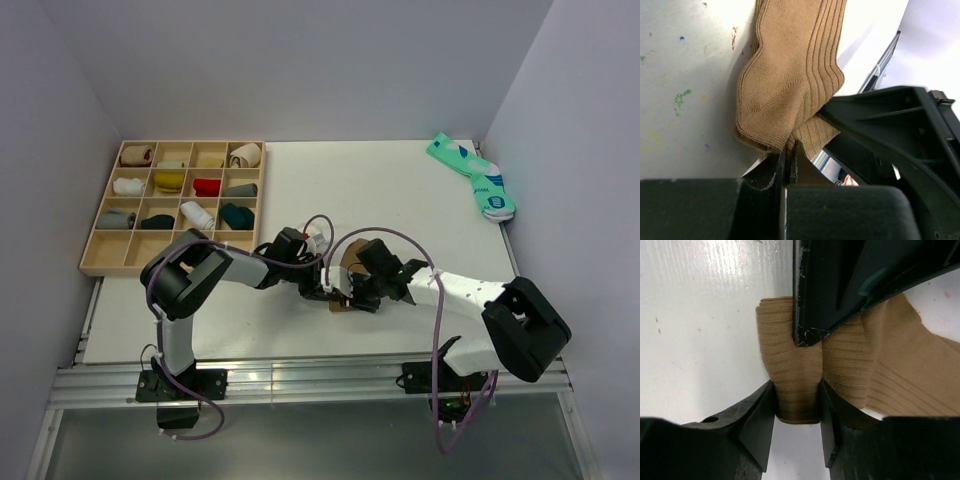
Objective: Roll the socks
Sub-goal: Roll the sock at the center of the board.
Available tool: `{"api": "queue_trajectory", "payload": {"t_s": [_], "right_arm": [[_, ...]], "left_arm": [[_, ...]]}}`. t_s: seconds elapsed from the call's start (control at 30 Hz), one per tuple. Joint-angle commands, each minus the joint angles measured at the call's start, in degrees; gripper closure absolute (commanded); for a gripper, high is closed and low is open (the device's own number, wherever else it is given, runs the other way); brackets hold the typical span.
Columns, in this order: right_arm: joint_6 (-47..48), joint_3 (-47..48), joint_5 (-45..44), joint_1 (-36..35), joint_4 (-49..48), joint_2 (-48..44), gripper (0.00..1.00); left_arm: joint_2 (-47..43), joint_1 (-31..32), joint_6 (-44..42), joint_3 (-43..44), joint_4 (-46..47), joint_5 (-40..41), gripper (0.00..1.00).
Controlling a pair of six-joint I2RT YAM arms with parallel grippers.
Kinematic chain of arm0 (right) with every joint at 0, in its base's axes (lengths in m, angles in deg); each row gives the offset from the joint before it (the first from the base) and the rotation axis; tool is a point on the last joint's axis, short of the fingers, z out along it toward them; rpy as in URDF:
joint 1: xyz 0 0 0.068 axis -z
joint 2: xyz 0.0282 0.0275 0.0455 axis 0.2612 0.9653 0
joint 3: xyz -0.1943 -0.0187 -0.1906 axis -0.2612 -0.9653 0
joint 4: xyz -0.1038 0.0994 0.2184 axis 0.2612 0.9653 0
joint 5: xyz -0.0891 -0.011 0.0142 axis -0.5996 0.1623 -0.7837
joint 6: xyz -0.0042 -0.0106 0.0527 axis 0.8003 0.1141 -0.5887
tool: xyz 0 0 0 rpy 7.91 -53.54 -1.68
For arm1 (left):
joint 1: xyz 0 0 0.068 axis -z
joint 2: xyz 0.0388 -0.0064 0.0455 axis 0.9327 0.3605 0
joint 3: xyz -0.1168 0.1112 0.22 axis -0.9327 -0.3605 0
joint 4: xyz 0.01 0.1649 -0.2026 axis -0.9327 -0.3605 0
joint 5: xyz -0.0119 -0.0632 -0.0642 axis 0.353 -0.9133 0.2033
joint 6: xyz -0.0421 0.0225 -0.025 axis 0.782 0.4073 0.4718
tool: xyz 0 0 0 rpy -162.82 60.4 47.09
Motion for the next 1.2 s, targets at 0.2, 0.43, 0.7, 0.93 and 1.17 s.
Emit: {"api": "queue_trajectory", "payload": {"t_s": [0.2,0.43,0.7,0.93,1.17], "right_arm": [[-3.68,3.19,0.28,0.41,2.24,3.71,0.78],[-2.19,12.14,9.94,5.86,16.55,10.29,0.87],[0.28,22.96,16.98,12.02,28.78,21.28,0.87],[0.19,28.77,18.30,13.69,36.51,28.57,0.87],[2.47,34.13,21.55,14.48,44.08,34.38,0.86]], "left_arm": [[0.65,-0.18,3.34,-4.85,2.60,1.45,0.96],[-4.27,-0.01,7.04,-8.36,7.62,6.63,0.82],[-10.86,1.48,6.34,-11.27,11.49,14.88,0.73],[-16.14,4.64,-0.86,-11.36,10.35,23.85,0.71],[-21.77,7.46,-9.12,-13.29,10.27,32.29,0.66]]}}
